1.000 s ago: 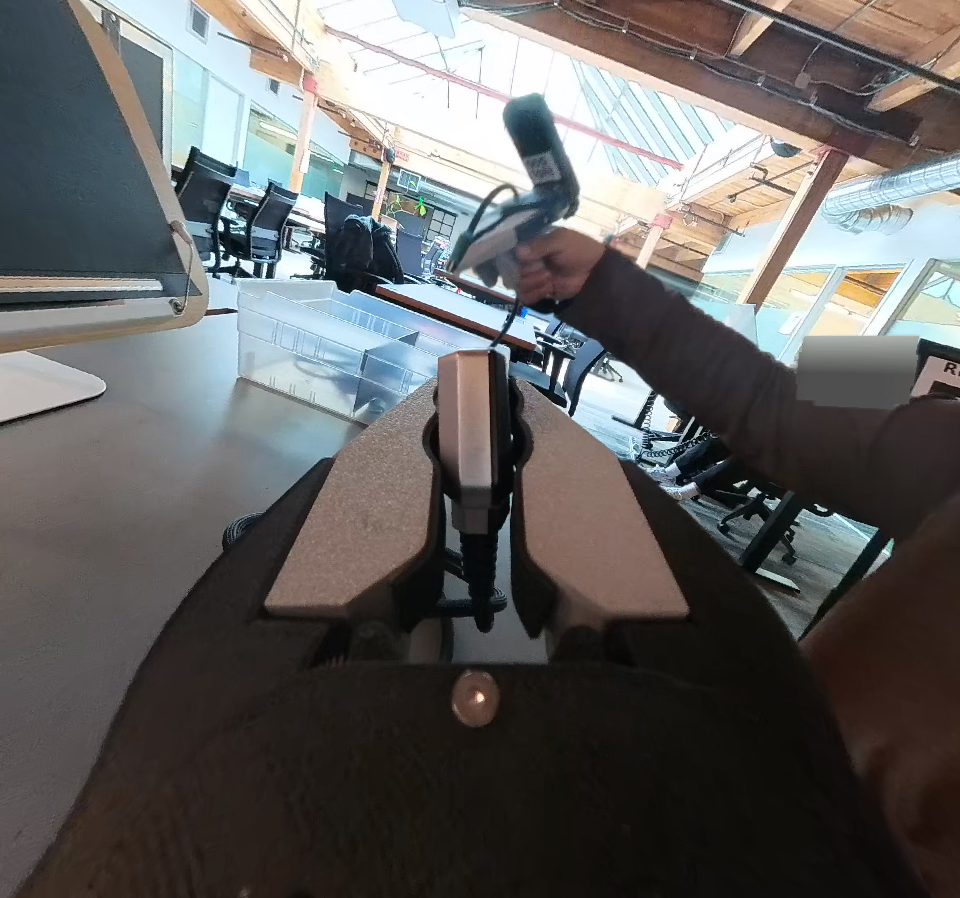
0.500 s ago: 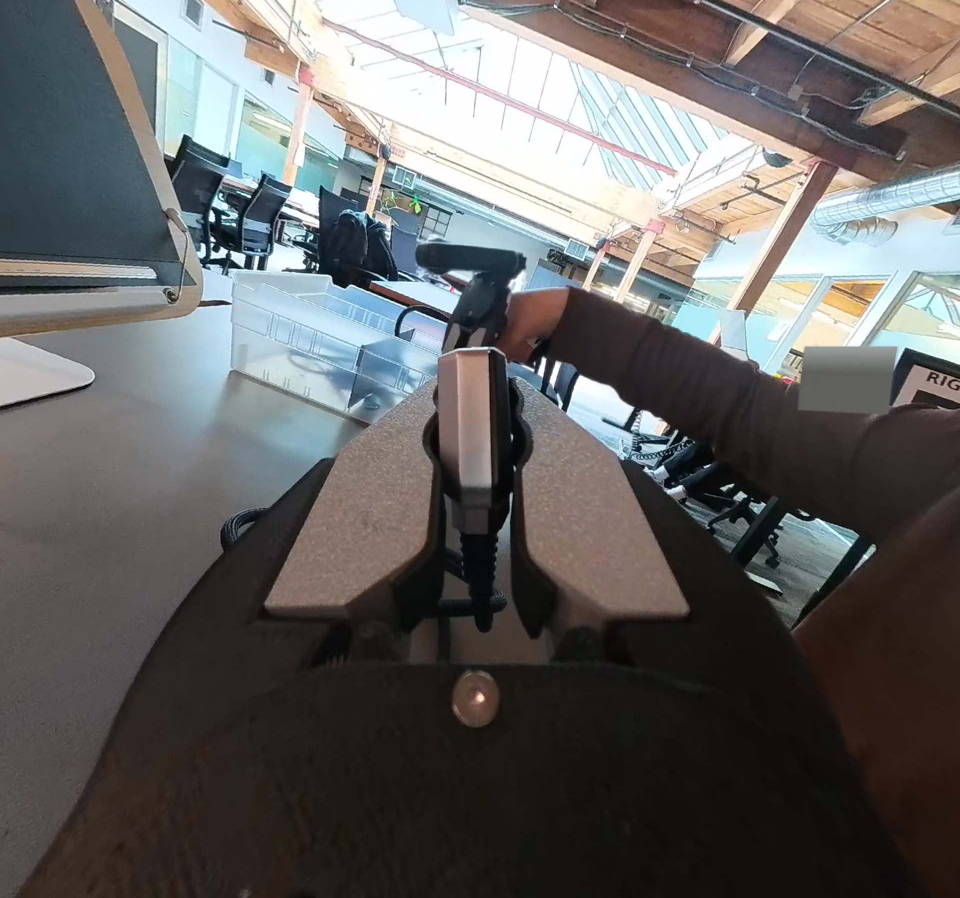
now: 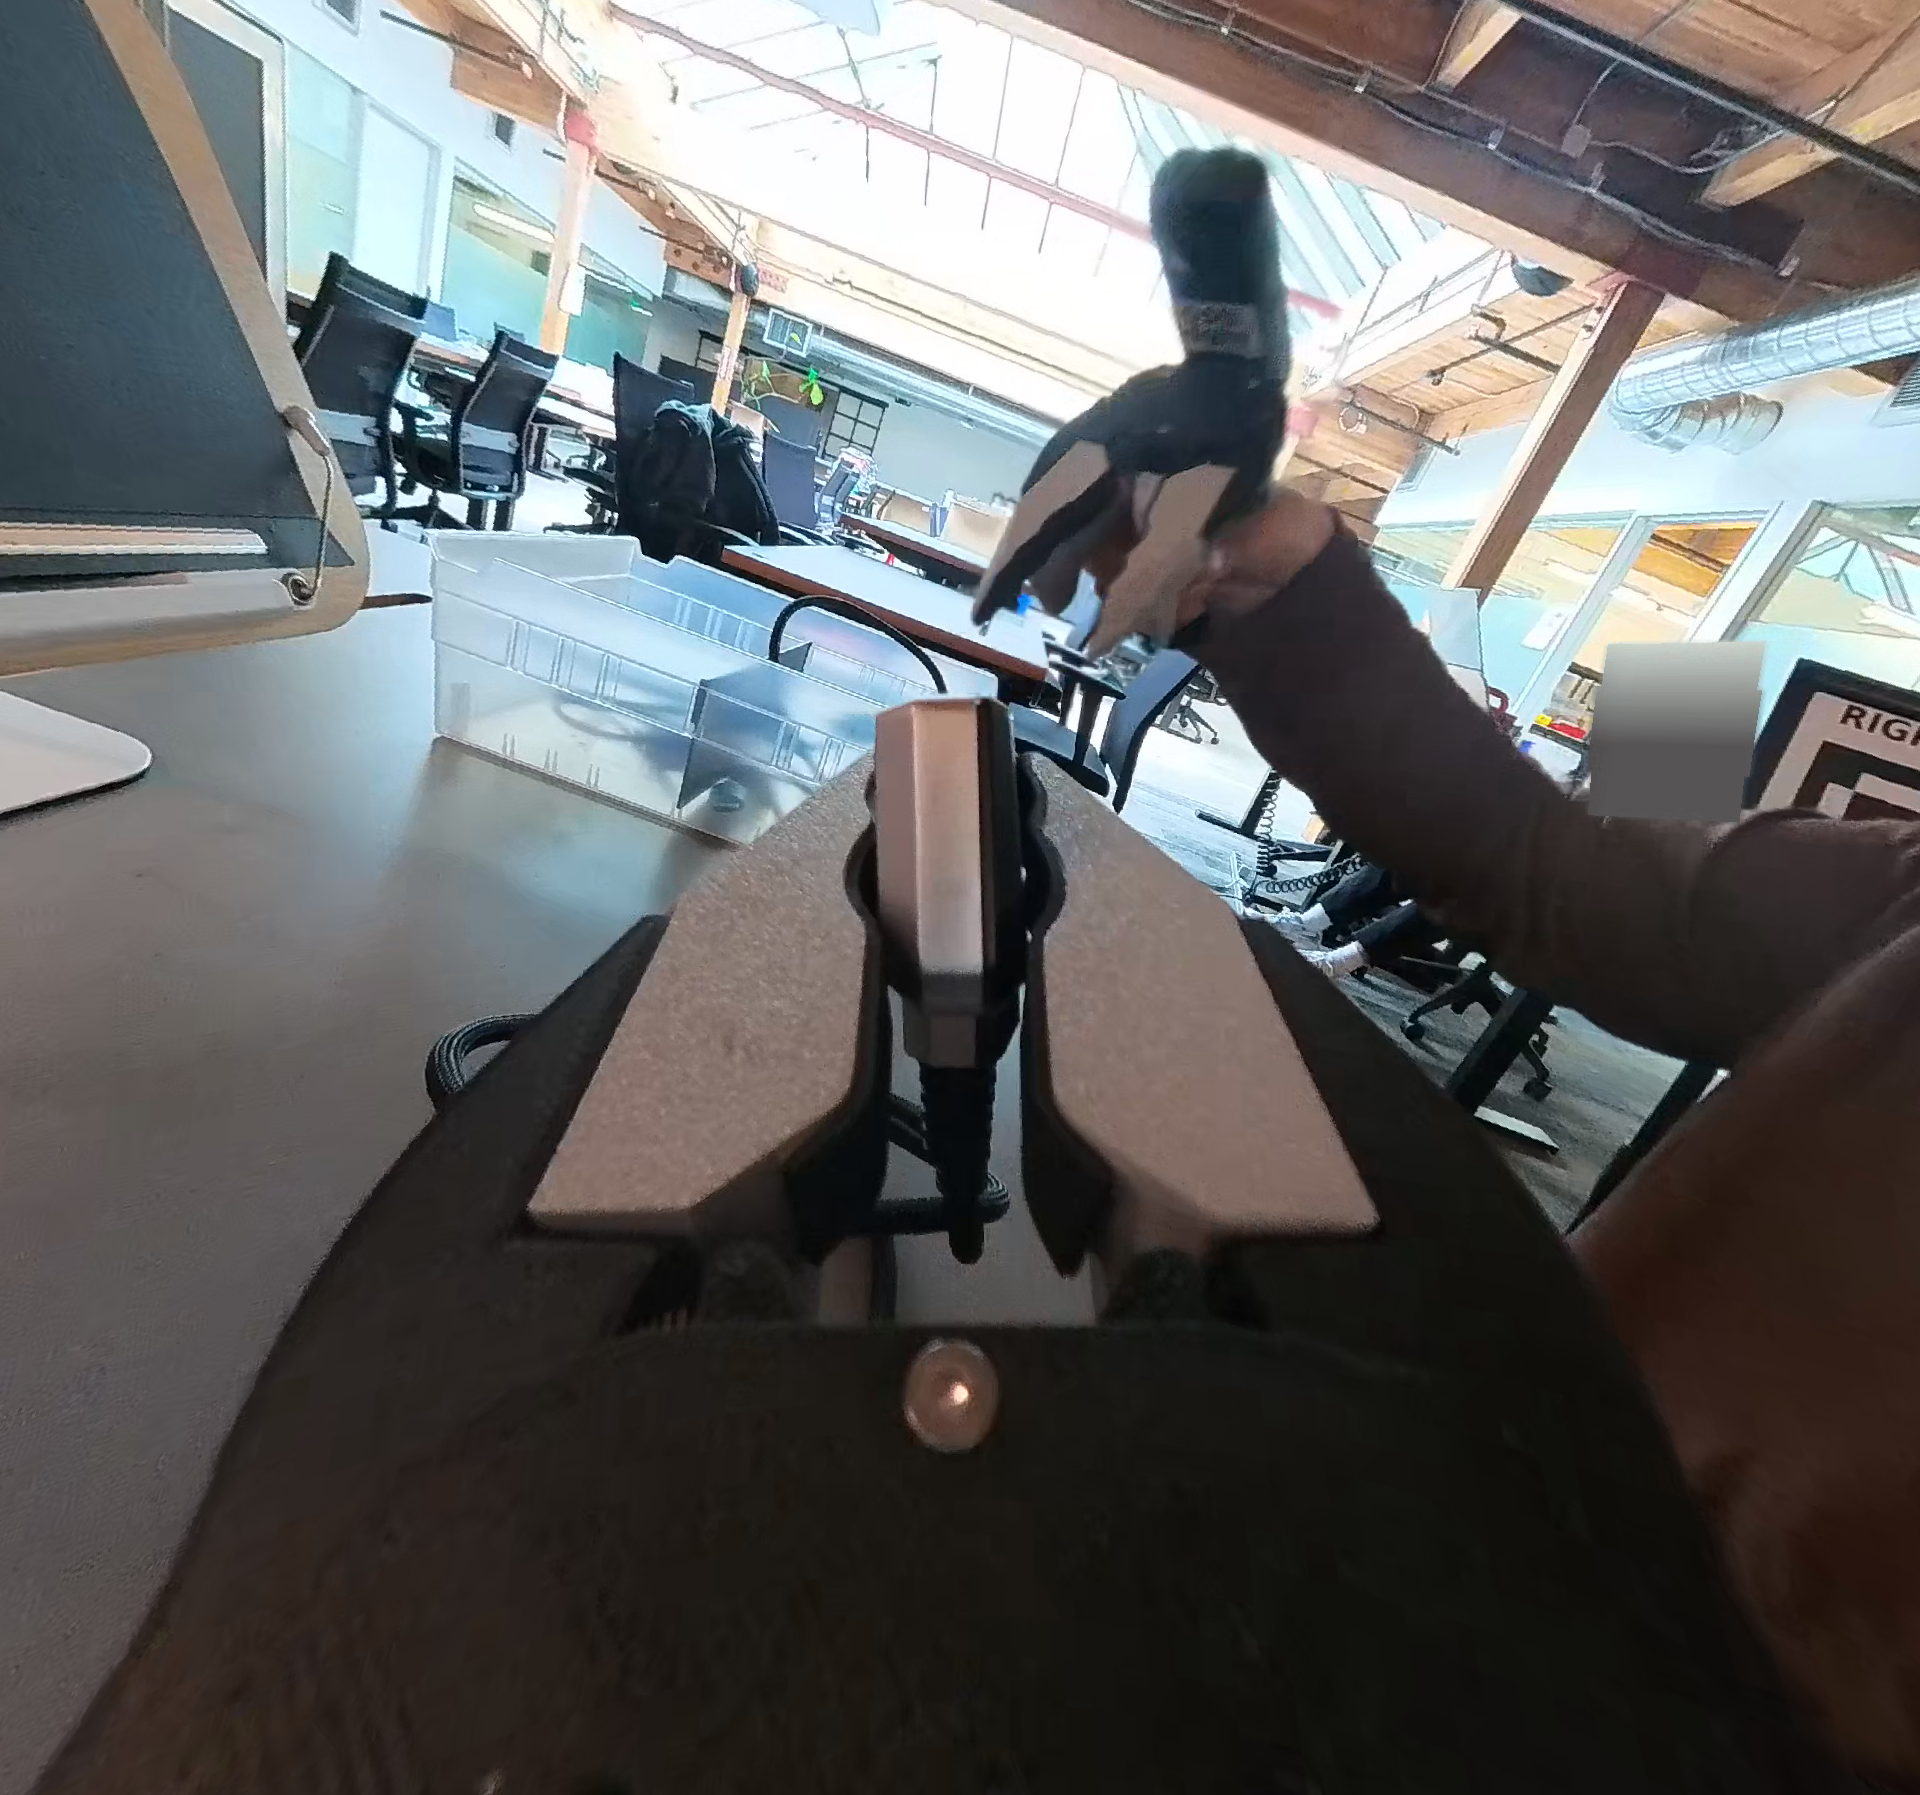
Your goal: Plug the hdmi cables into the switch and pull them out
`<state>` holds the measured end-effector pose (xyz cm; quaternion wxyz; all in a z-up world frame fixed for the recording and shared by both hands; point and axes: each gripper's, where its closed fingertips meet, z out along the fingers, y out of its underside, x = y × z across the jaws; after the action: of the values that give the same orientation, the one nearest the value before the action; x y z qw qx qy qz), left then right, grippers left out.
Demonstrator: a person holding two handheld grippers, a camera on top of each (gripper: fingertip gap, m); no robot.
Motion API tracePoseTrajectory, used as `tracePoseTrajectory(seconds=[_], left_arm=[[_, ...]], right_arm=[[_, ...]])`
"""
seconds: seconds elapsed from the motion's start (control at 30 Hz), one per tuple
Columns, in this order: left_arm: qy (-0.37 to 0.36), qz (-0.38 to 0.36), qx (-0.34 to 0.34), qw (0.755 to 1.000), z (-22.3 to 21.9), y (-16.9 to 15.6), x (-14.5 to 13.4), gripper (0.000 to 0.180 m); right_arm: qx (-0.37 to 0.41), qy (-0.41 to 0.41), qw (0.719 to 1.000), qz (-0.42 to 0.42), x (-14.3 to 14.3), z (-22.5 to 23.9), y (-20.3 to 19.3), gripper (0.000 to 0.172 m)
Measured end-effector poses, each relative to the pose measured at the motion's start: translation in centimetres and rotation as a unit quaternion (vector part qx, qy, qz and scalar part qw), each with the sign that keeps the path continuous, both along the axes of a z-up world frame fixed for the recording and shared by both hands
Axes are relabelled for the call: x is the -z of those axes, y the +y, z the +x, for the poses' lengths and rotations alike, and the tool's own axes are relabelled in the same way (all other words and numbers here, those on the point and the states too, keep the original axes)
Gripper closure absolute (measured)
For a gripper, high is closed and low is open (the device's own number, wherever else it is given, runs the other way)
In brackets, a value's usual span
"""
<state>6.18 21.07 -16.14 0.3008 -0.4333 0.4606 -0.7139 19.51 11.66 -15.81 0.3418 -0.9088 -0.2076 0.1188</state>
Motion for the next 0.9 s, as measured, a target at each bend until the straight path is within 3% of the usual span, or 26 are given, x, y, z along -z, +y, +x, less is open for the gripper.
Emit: tracePoseTrajectory(seconds=[0.13, 0.27, 0.3, 0.37, 0.47, 0.6, 0.77, 0.9], left_arm=[[-0.002, 0.005, 0.02, 1.0, -0.1, -0.7, 0.0, 0.162], [-0.018, 0.026, 0.041, 0.999, -0.5, -1.8, -0.2, 0.161], [-0.022, 0.03, 0.045, 0.998, -0.6, -2.0, -0.2, 0.161], [-0.022, 0.031, 0.056, 0.998, -0.7, -2.3, -0.2, 0.161], [-0.017, 0.021, 0.067, 0.997, -0.8, -2.3, -0.2, 0.161], [-0.021, 0.049, 0.074, 0.996, -0.7, -3.4, -0.2, 0.161], [-0.039, 0.022, 0.045, 0.998, -1.1, -2.1, -1.3, 0.153], [-0.08, -0.03, -0.055, 0.995, -2.2, 2.5, -2.8, 0.156]], right_arm=[[-0.081, 0.028, 0.993, 0.083, -1.0, -8.6, 3.4, 0.129], [-0.111, 0.04, 0.987, 0.113, 0.7, -12.8, 6.6, 0.133], [-0.116, 0.056, 0.986, 0.108, 1.1, -13.5, 7.0, 0.131], [-0.12, 0.058, 0.984, 0.114, 1.7, -13.6, 7.7, 0.147], [-0.138, 0.094, 0.978, 0.128, 1.6, -14.0, 7.8, 0.148], [-0.176, 0.123, 0.973, 0.087, 2.9, -14.9, 6.8, 0.152], [-0.174, 0.124, 0.97, 0.119, 1.0, -14.5, 6.6, 0.155], [-0.122, 0.093, 0.969, 0.194, -4.9, -10.7, 6.8, 0.156]])
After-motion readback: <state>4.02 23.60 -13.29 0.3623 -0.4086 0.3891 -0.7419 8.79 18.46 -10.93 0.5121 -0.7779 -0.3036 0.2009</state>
